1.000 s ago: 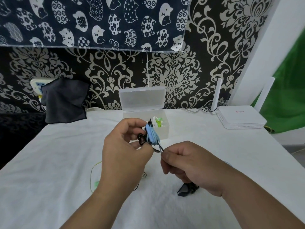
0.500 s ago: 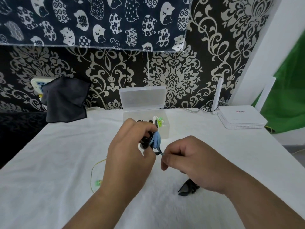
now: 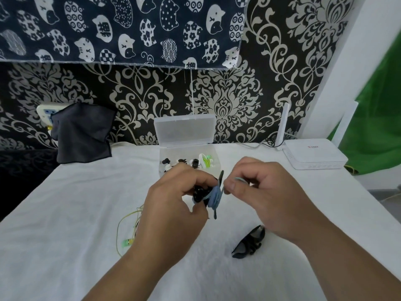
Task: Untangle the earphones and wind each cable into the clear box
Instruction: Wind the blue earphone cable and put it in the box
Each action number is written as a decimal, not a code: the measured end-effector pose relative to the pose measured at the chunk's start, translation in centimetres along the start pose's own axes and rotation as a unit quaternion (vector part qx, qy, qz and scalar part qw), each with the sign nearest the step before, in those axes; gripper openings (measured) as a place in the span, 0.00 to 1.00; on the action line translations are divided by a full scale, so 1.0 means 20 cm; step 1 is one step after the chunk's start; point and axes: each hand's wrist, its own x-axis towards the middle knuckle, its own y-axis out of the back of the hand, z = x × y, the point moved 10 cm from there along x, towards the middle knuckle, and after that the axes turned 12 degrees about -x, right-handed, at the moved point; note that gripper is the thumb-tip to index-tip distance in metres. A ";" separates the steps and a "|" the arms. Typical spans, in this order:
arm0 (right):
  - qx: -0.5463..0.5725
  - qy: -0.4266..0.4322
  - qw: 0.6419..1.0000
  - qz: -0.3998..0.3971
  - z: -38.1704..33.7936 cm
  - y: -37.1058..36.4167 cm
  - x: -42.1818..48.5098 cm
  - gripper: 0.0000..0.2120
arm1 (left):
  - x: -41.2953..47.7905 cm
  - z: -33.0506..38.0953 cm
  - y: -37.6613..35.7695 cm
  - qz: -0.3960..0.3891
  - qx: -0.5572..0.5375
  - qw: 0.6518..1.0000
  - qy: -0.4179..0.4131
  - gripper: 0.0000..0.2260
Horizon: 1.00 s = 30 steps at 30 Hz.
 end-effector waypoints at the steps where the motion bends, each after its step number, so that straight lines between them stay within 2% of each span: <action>1: 0.006 0.001 1.000 0.013 0.01 0.02 0.00 0.10 | 0.00 0.00 -0.01 -0.003 -0.004 1.000 -0.001 0.25; 9: 0.130 -0.052 0.990 -0.027 0.10 -0.04 0.00 0.07 | -0.01 0.00 -0.04 -0.029 -0.020 0.999 0.000 0.22; 13: 0.110 -0.063 0.991 -0.046 0.12 -0.05 0.01 0.11 | -0.01 0.00 -0.04 -0.035 -0.021 0.999 -0.015 0.22; 16: 0.137 -0.057 0.988 -0.052 0.10 -0.06 0.01 0.09 | -0.01 -0.01 -0.05 -0.040 -0.031 0.999 -0.008 0.23; 20: 0.149 -0.052 0.987 -0.039 0.11 -0.06 0.01 0.09 | 0.00 -0.02 -0.05 -0.048 -0.047 0.998 -0.002 0.22; 24: 0.102 -0.053 0.993 -0.015 0.12 -0.04 0.02 0.12 | 0.00 -0.03 -0.07 -0.072 -0.062 0.995 0.015 0.22; 27: 0.106 -0.075 0.992 0.005 0.15 -0.04 0.02 0.09 | -0.01 -0.07 -0.07 -0.078 -0.091 0.991 0.053 0.23; 30: 0.134 -0.103 0.985 0.039 0.19 0.00 0.02 0.11 | -0.01 -0.08 -0.08 -0.081 -0.113 0.988 0.073 0.23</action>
